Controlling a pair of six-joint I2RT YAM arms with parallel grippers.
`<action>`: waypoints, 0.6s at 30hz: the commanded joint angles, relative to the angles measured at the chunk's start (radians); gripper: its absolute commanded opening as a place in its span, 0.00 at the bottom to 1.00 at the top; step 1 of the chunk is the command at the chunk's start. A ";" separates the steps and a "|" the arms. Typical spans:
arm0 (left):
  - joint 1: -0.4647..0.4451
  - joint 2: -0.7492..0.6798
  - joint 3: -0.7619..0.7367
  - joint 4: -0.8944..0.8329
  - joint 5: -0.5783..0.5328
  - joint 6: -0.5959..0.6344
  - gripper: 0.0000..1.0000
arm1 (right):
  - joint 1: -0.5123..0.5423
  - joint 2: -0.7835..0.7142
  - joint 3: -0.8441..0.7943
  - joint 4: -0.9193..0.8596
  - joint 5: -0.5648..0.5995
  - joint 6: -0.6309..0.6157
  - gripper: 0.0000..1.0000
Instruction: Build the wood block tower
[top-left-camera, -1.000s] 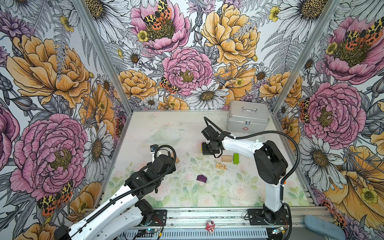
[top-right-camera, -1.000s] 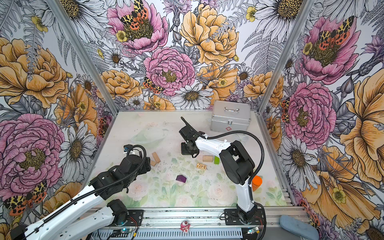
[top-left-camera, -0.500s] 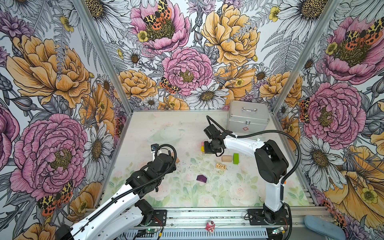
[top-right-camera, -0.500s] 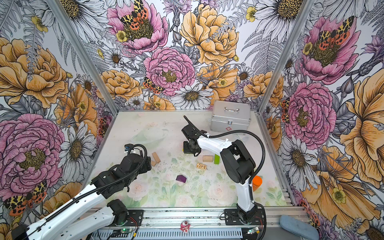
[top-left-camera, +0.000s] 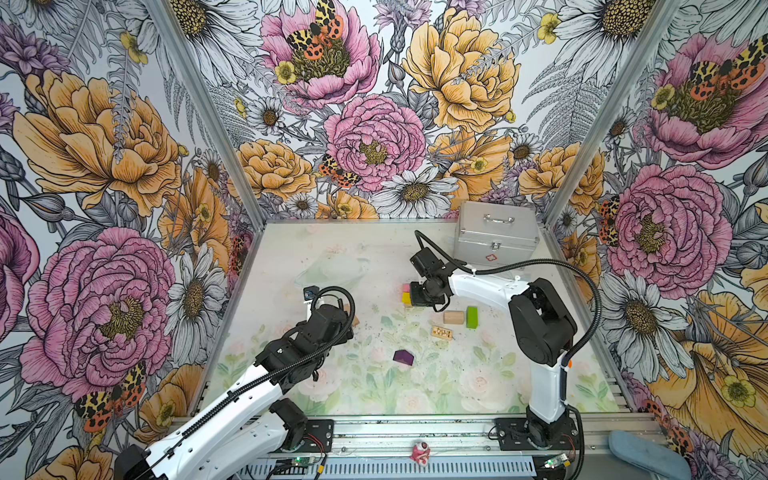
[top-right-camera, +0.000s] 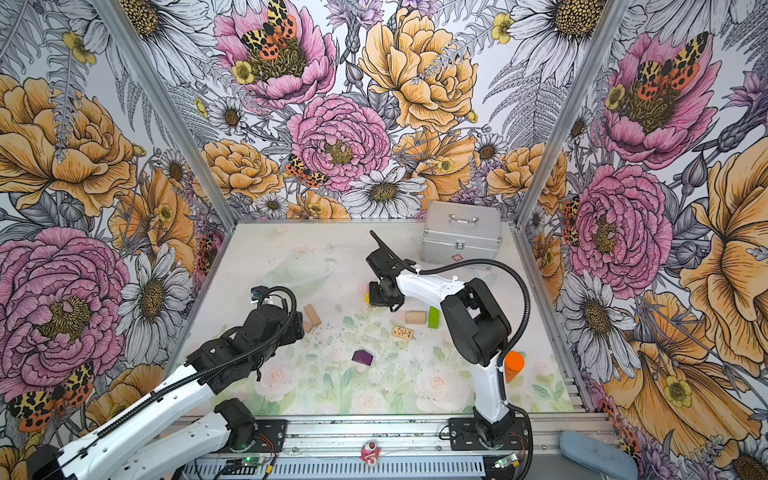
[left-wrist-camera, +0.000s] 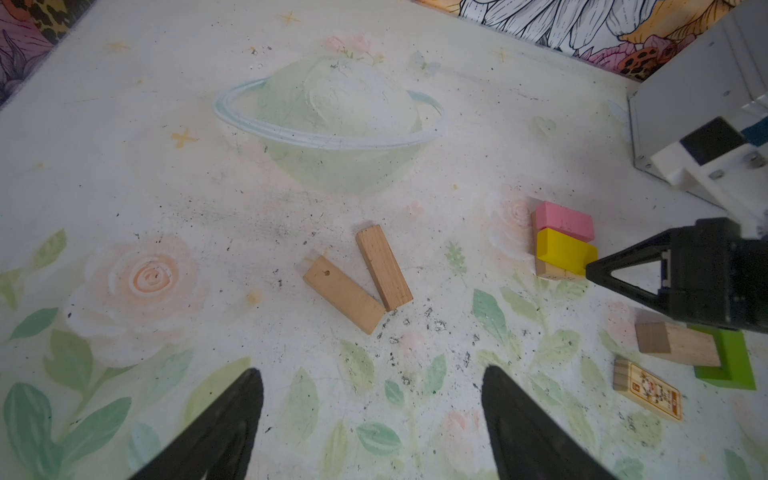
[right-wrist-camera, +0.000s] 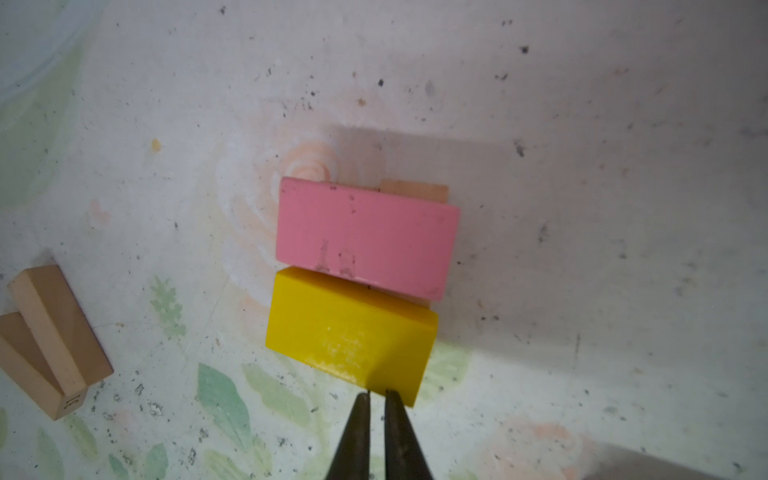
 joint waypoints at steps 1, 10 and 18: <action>0.007 -0.001 0.009 0.028 0.024 0.026 0.84 | -0.007 0.021 0.021 -0.011 0.005 -0.022 0.11; 0.007 -0.008 0.008 0.027 0.030 0.024 0.84 | -0.009 0.018 0.024 -0.013 0.001 -0.029 0.14; 0.009 -0.048 -0.007 0.018 0.034 0.023 0.88 | 0.013 -0.040 0.025 -0.035 -0.007 -0.021 0.33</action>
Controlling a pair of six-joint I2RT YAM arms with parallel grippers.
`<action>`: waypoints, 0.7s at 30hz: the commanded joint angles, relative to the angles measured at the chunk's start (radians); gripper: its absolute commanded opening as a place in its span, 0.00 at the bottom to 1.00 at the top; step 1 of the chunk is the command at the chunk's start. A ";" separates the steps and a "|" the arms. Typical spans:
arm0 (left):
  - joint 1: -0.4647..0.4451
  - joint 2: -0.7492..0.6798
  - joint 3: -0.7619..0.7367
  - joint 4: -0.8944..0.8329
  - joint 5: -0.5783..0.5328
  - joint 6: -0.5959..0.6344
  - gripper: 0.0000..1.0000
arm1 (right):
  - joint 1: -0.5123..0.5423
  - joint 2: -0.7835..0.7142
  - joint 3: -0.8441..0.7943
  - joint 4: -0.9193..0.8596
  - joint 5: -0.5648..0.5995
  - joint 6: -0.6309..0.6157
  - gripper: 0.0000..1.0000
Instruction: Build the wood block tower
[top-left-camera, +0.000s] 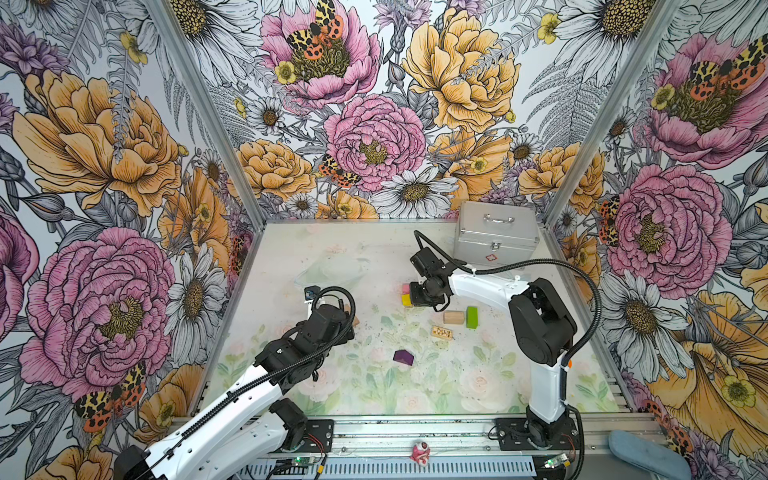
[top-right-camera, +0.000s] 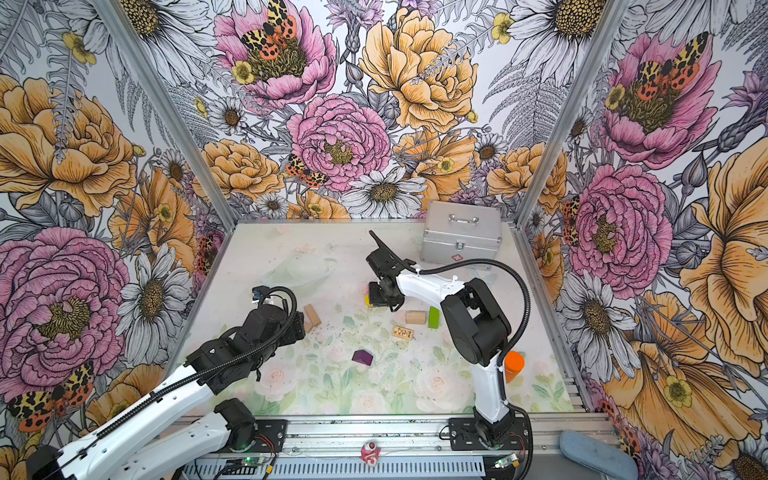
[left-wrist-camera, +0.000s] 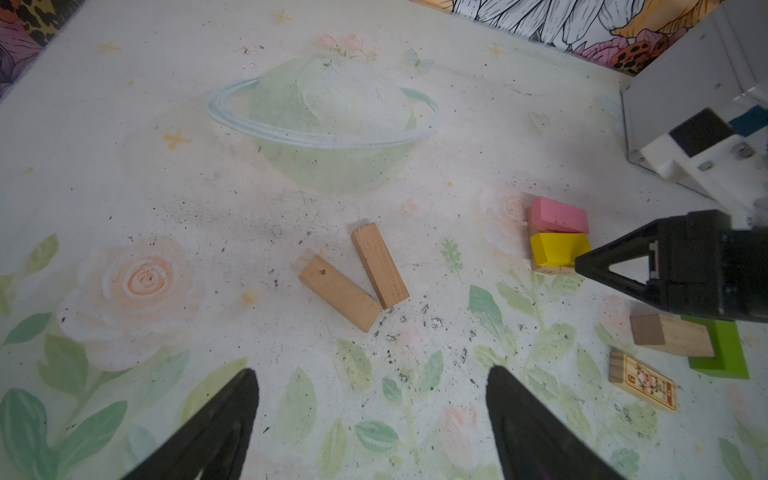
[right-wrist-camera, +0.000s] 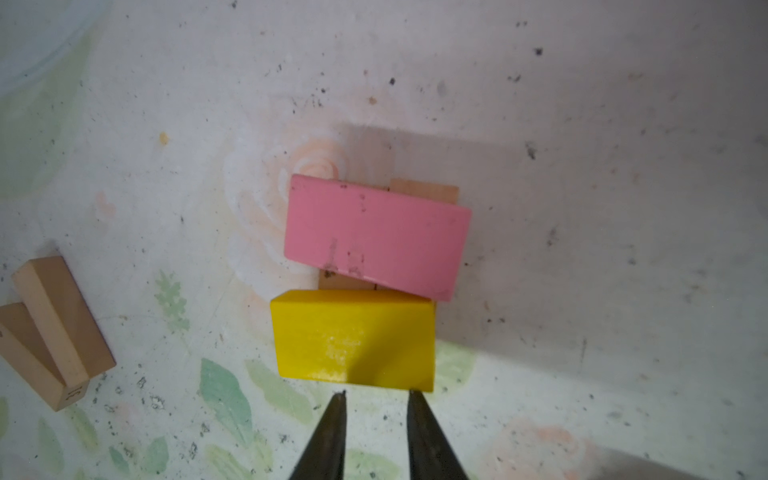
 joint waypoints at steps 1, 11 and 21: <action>0.009 -0.038 -0.012 0.012 0.022 0.002 0.88 | 0.018 -0.049 0.027 -0.034 0.003 0.002 0.33; 0.002 -0.196 -0.096 -0.088 0.082 -0.122 0.87 | 0.113 -0.092 0.105 -0.078 0.025 0.008 0.39; -0.110 -0.343 -0.174 -0.142 0.104 -0.231 0.87 | 0.217 0.039 0.258 -0.119 0.061 0.011 0.39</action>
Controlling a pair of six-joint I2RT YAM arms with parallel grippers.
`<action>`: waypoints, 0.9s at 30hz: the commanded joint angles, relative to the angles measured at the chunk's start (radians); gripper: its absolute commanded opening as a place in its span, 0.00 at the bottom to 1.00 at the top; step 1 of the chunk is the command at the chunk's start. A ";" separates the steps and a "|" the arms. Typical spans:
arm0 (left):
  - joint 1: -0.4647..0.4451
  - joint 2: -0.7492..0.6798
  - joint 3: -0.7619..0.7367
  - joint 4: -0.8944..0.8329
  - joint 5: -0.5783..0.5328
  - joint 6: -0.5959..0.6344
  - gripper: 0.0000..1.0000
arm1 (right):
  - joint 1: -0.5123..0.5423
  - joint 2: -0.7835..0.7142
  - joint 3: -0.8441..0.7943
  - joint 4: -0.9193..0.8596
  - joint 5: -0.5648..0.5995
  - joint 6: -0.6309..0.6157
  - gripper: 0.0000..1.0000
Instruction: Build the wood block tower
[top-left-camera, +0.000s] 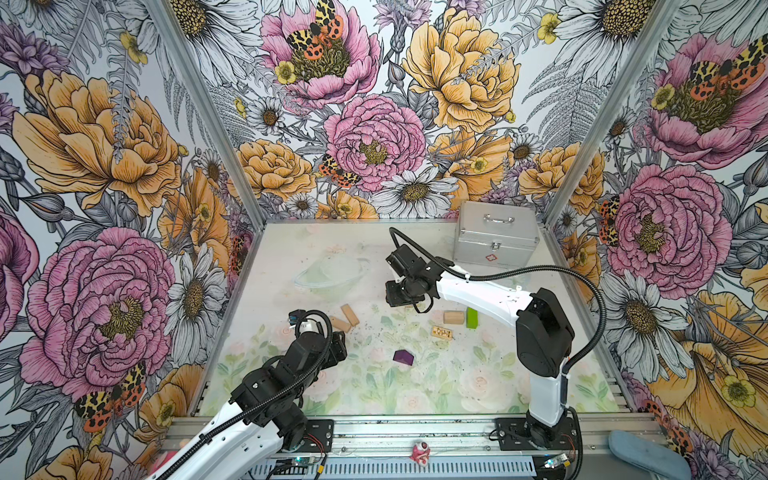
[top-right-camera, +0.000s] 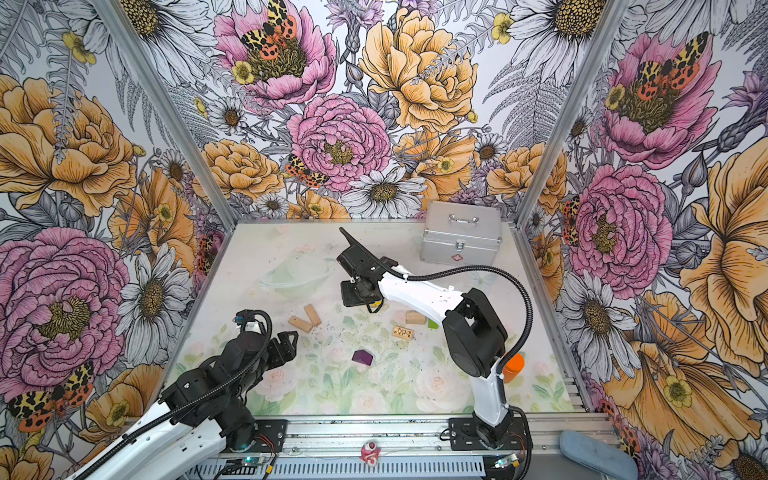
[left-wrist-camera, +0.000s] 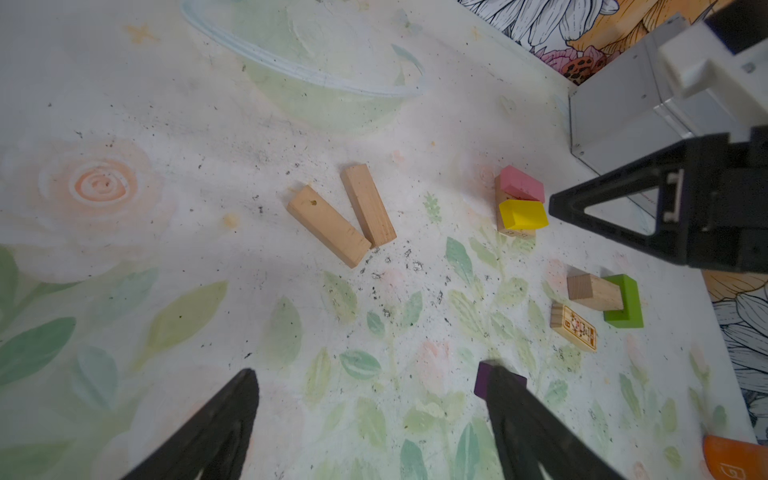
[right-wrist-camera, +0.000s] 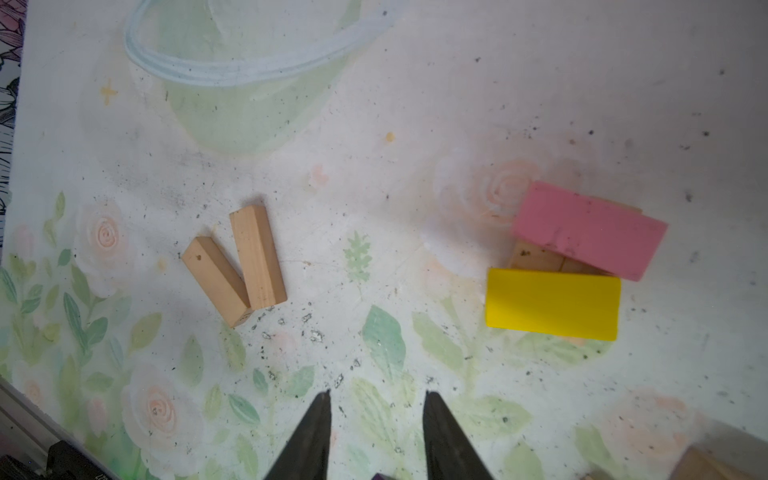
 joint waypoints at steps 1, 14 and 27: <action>-0.050 -0.014 -0.008 -0.028 0.007 -0.055 0.87 | 0.028 0.071 0.070 -0.031 0.027 0.010 0.39; -0.107 -0.050 -0.023 -0.026 -0.017 -0.069 0.88 | 0.083 0.311 0.351 -0.061 0.008 -0.010 0.39; -0.138 -0.083 -0.057 -0.024 0.061 -0.075 0.87 | 0.108 0.432 0.470 -0.078 -0.028 -0.017 0.41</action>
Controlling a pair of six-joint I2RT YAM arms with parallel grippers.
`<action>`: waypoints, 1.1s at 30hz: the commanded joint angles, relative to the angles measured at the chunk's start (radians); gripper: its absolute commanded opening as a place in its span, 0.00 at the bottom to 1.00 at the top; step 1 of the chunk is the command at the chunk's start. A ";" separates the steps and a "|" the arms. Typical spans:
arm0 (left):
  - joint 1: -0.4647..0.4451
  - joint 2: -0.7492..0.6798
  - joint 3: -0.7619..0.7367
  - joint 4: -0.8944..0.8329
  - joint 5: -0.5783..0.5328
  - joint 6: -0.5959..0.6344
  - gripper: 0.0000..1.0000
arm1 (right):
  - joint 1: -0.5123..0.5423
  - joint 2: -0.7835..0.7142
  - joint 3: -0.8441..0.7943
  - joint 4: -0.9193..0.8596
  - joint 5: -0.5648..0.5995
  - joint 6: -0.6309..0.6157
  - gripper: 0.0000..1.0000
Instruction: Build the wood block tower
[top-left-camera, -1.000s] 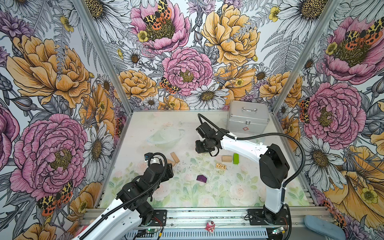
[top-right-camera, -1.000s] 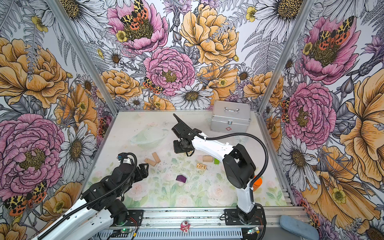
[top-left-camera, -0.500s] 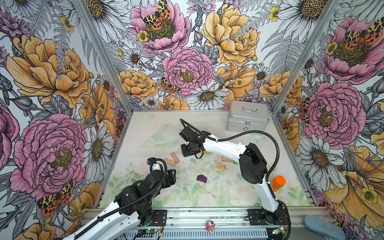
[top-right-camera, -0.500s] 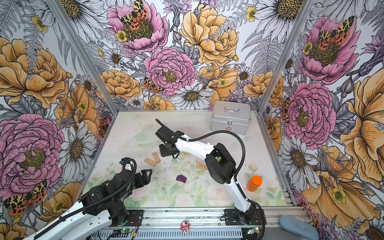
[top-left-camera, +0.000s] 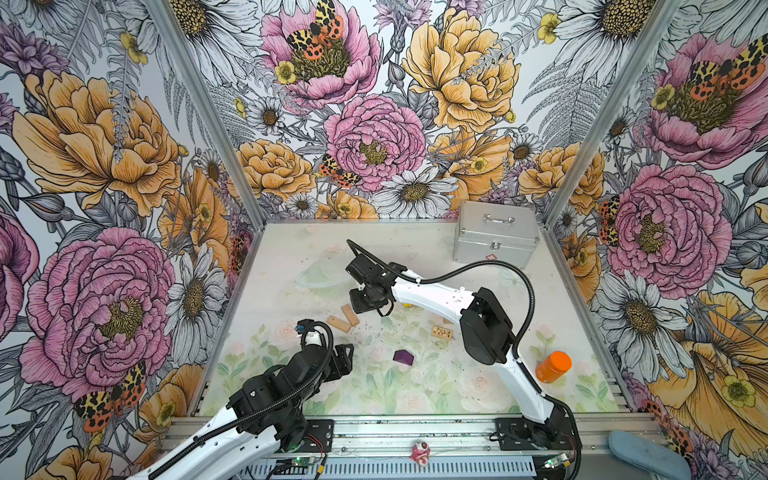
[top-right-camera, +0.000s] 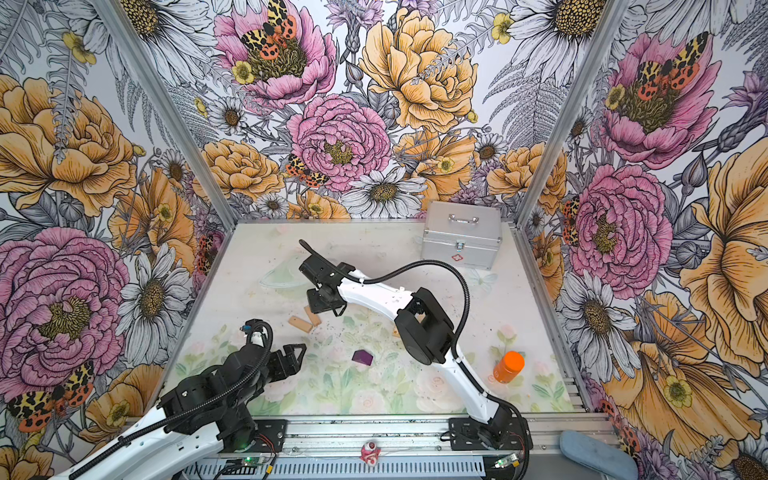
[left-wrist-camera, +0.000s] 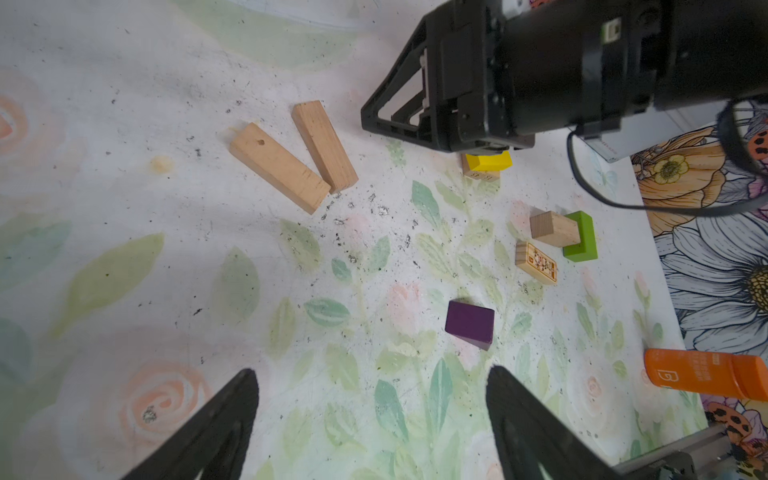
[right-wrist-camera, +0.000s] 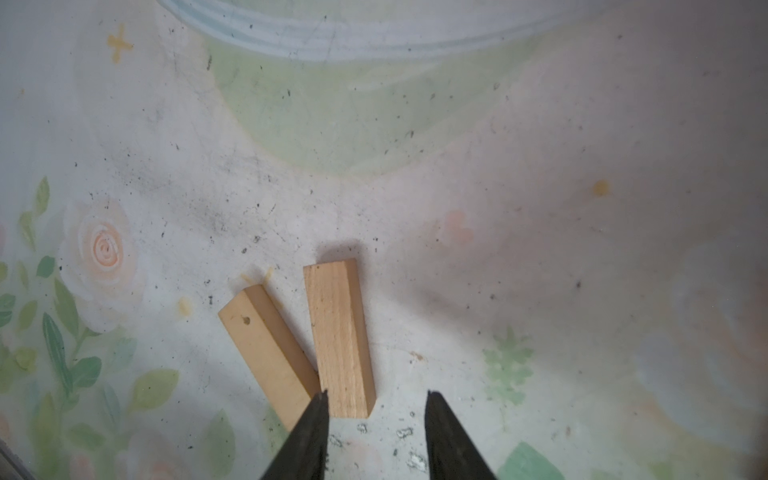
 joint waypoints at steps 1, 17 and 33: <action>-0.010 -0.013 -0.006 -0.001 0.024 -0.012 0.87 | 0.012 0.047 0.048 -0.010 -0.017 -0.013 0.41; -0.062 -0.001 -0.019 0.081 0.119 0.051 0.87 | 0.042 0.150 0.165 -0.071 0.034 -0.040 0.42; -0.065 0.041 -0.025 0.111 0.153 0.068 0.89 | 0.053 0.186 0.190 -0.111 0.091 -0.051 0.43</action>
